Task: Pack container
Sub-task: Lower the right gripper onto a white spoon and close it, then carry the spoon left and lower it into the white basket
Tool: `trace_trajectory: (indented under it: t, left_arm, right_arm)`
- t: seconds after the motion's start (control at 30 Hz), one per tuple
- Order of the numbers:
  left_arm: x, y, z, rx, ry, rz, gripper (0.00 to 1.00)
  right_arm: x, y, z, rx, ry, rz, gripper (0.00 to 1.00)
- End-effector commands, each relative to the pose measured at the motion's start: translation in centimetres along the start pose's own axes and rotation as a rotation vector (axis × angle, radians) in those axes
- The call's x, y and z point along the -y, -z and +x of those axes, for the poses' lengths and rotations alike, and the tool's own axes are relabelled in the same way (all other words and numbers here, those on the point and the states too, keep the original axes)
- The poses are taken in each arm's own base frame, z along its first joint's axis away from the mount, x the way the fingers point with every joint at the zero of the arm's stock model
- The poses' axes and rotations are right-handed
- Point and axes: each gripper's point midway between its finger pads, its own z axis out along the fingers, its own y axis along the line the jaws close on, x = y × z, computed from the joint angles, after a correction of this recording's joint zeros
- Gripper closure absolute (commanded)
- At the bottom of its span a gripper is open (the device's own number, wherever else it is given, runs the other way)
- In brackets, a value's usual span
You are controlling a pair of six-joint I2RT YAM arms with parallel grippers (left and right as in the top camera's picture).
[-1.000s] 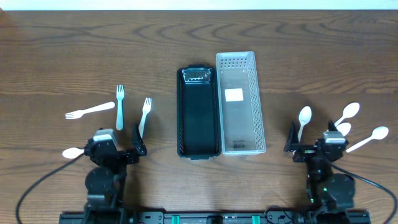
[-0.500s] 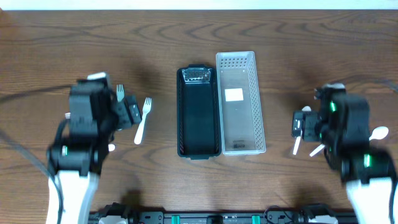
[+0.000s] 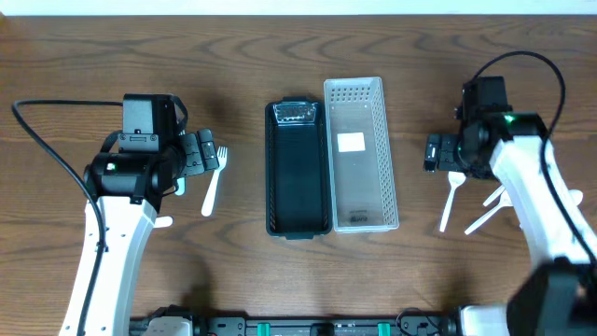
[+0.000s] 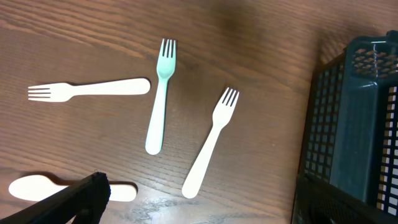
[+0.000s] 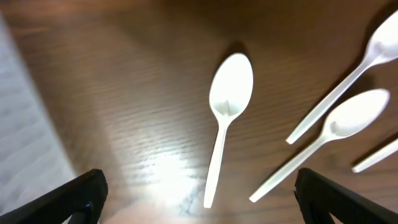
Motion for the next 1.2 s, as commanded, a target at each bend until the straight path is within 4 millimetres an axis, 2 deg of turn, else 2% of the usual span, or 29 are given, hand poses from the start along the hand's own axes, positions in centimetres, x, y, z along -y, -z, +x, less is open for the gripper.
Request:
trace_trajectory:
  t: [0.0, 0.23, 0.43, 0.7, 0.77, 0.8, 0.87, 1.03, 1.17]
  left_arm:
    - [0.0, 0.4, -0.6, 0.014, 0.006, 0.001, 0.02]
    - [0.0, 0.4, -0.6, 0.014, 0.006, 0.000, 0.02]
    - [0.0, 0.4, -0.6, 0.014, 0.006, 0.000, 0.02]
    - [0.0, 0.4, -0.6, 0.015, 0.006, 0.000, 0.02]
    - [0.0, 0.4, -0.6, 0.015, 0.006, 0.000, 0.02]
    - [0.0, 0.4, -0.6, 0.015, 0.006, 0.000, 0.02]
    - [0.0, 0.4, -0.6, 0.015, 0.006, 0.000, 0.02]
    - [0.0, 0.4, -0.6, 0.014, 0.007, 0.001, 0.02]
    - [0.0, 0.4, -0.6, 0.014, 0.006, 0.001, 0.02]
  right_arm:
    - [0.4, -2.0, -0.3, -0.041, -0.088, 0.016, 0.01]
    - [-0.1, -5.8, -0.7, -0.054, -0.072, 0.014, 0.01]
    - [0.4, -8.0, 1.1, -0.078, -0.095, 0.015, 0.01]
    - [1.4, -9.9, 3.3, -0.107, -0.126, 0.021, 0.01]
    - [1.4, -10.4, 3.7, -0.108, -0.133, 0.007, 0.04]
    - [1.3, -10.6, 3.9, -0.112, -0.134, 0.000, 0.06]
    - [1.2, -10.9, 4.2, -0.114, -0.136, -0.006, 0.18]
    - [1.3, -11.3, 5.1, -0.131, -0.134, -0.005, 0.58]
    - [1.3, -11.3, 5.2, -0.133, -0.133, -0.005, 0.81]
